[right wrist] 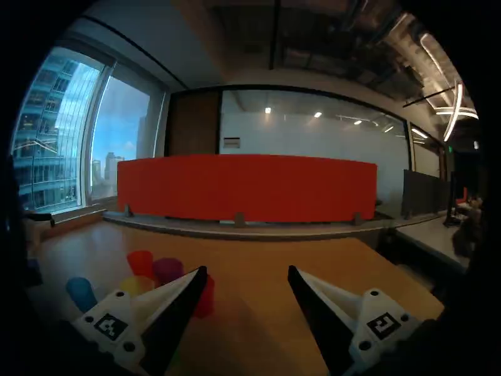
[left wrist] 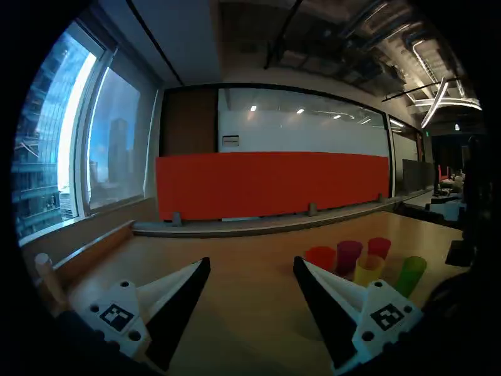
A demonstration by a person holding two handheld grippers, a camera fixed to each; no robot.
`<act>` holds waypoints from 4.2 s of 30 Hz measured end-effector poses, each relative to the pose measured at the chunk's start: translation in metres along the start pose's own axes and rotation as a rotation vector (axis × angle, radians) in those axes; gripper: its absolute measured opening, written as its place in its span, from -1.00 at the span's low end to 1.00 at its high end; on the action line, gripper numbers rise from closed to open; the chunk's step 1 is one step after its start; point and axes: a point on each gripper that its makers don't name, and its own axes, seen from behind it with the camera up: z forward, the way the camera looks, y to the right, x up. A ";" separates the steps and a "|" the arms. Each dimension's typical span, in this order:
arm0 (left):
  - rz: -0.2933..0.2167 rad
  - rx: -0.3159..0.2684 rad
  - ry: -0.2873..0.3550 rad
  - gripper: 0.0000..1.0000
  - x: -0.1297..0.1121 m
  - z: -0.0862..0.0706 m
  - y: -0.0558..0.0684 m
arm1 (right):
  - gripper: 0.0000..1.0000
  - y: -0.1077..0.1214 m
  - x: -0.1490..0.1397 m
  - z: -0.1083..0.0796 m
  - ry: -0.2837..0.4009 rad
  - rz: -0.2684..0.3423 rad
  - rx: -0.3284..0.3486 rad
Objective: Pour water
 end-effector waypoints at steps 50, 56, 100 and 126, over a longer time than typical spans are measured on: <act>-0.004 0.114 0.086 0.98 -0.039 0.011 -0.015 | 0.99 0.006 0.019 -0.006 0.059 0.006 -0.104; -0.004 0.115 0.090 0.97 -0.041 0.010 -0.016 | 1.00 0.007 0.018 -0.007 0.060 0.011 -0.104; -0.039 0.090 0.045 0.98 -0.060 0.014 -0.016 | 0.99 0.000 0.018 -0.009 0.066 0.032 -0.090; -0.037 0.087 0.042 0.98 -0.062 0.015 -0.015 | 0.99 -0.015 0.016 -0.017 0.133 -0.008 -0.062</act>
